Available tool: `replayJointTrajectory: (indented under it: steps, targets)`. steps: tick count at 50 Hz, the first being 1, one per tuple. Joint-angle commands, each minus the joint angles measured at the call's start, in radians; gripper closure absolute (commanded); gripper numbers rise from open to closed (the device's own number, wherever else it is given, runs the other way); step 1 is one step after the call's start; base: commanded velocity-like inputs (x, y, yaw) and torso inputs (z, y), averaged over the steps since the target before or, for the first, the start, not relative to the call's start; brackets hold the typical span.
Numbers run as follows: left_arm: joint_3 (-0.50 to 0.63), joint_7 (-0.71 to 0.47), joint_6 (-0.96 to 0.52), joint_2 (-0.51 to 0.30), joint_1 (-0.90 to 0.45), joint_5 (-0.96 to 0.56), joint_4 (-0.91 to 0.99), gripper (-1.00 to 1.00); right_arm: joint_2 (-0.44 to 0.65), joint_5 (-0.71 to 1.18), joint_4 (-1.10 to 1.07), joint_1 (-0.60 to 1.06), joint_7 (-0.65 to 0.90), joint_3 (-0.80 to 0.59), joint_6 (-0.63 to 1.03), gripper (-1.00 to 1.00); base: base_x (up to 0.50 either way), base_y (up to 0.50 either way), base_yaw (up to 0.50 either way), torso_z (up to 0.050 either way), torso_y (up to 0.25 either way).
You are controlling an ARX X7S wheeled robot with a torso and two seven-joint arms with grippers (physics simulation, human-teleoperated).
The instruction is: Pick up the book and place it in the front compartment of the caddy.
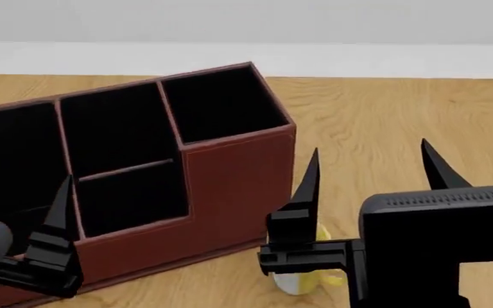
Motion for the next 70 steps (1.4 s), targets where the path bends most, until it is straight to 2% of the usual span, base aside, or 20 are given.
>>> replayJointTrajectory:
  steps: [1, 28, 41, 46, 51, 54, 55, 56, 58, 60, 63, 66, 70]
  targets:
    - [0.002, -0.016, -0.003, -0.007, -0.017, -0.022, -0.005, -1.00, 0.006, 0.016, 0.002, 0.011, 0.012, -0.004, 0.006, -1.00, 0.50, 0.00, 0.00, 0.000, 0.000]
    - [0.017, -0.046, 0.050, -0.036, 0.012, -0.041, -0.020, -1.00, 0.037, 0.039, 0.007, -0.034, 0.039, -0.041, -0.061, -1.00, 0.50, 0.00, 0.00, 0.000, 0.001]
    - [0.018, -0.029, 0.080, -0.053, 0.025, -0.056, -0.064, -1.00, 0.048, 0.057, 0.013, -0.059, 0.037, -0.046, -0.097, -1.00, -0.01, 0.00, 0.00, 0.000, 0.001]
    - [-0.013, -0.027, -0.004, -0.082, -0.007, -0.107, -0.063, -1.00, 0.054, 0.058, 0.024, -0.070, 0.038, -0.048, -0.113, -1.00, 0.00, 0.00, 0.00, 0.000, 0.000]
    - [-0.090, -0.012, -0.083, -0.075, -0.019, -0.202, -0.062, -1.00, 0.053, 0.062, 0.031, -0.063, 0.042, -0.047, -0.115, -1.00, 0.00, 0.00, 0.00, 0.000, 0.000]
    - [-0.122, -0.001, -0.146, -0.081, -0.028, -0.268, -0.064, -1.00, 0.056, 0.068, 0.025, -0.051, 0.044, -0.044, -0.100, -1.00, 0.00, 0.00, 0.00, 0.000, 0.000]
    - [-0.166, -0.002, -0.208, -0.078, -0.047, -0.328, -0.052, -1.00, 0.058, 0.074, 0.019, -0.045, 0.044, -0.037, -0.090, -1.00, 0.00, 0.00, 0.00, 0.000, 0.000]
    - [-0.259, -0.063, -0.314, -0.084, -0.087, -0.478, -0.066, -1.00, 0.058, 0.076, 0.016, -0.042, 0.047, -0.034, -0.085, -1.00, 0.00, 0.00, 0.00, 0.000, 0.000]
    - [-0.281, -0.269, -0.311, -0.136, -0.119, -0.778, -0.128, -1.00, 0.057, 0.076, 0.019, -0.039, 0.050, -0.041, -0.086, -1.00, 0.00, 0.00, 0.00, 0.000, 0.000]
    - [-0.260, -0.409, -0.286, -0.185, -0.135, -0.988, -0.168, -1.00, 0.058, 0.075, 0.023, -0.035, 0.053, -0.047, -0.087, -1.00, 0.00, 0.00, 0.00, 0.000, 0.000]
    - [-0.212, -0.535, -0.222, -0.253, -0.143, -1.170, -0.200, -1.00, 0.058, 0.078, 0.029, -0.027, 0.054, -0.049, -0.088, -1.00, 0.00, 0.00, 0.00, 0.000, 0.000]
    - [-0.156, -0.612, -0.163, -0.307, -0.152, -1.293, -0.212, -1.00, 0.060, 0.080, 0.032, -0.024, 0.056, -0.051, -0.089, -1.00, 0.00, 0.00, 0.00, 0.000, 0.000]
    - [-0.085, -0.648, -0.121, -0.362, -0.167, -1.409, -0.225, -1.00, 0.063, 0.083, 0.033, -0.025, 0.058, -0.050, -0.090, -1.00, 0.00, 0.00, 0.00, 0.000, 0.000]
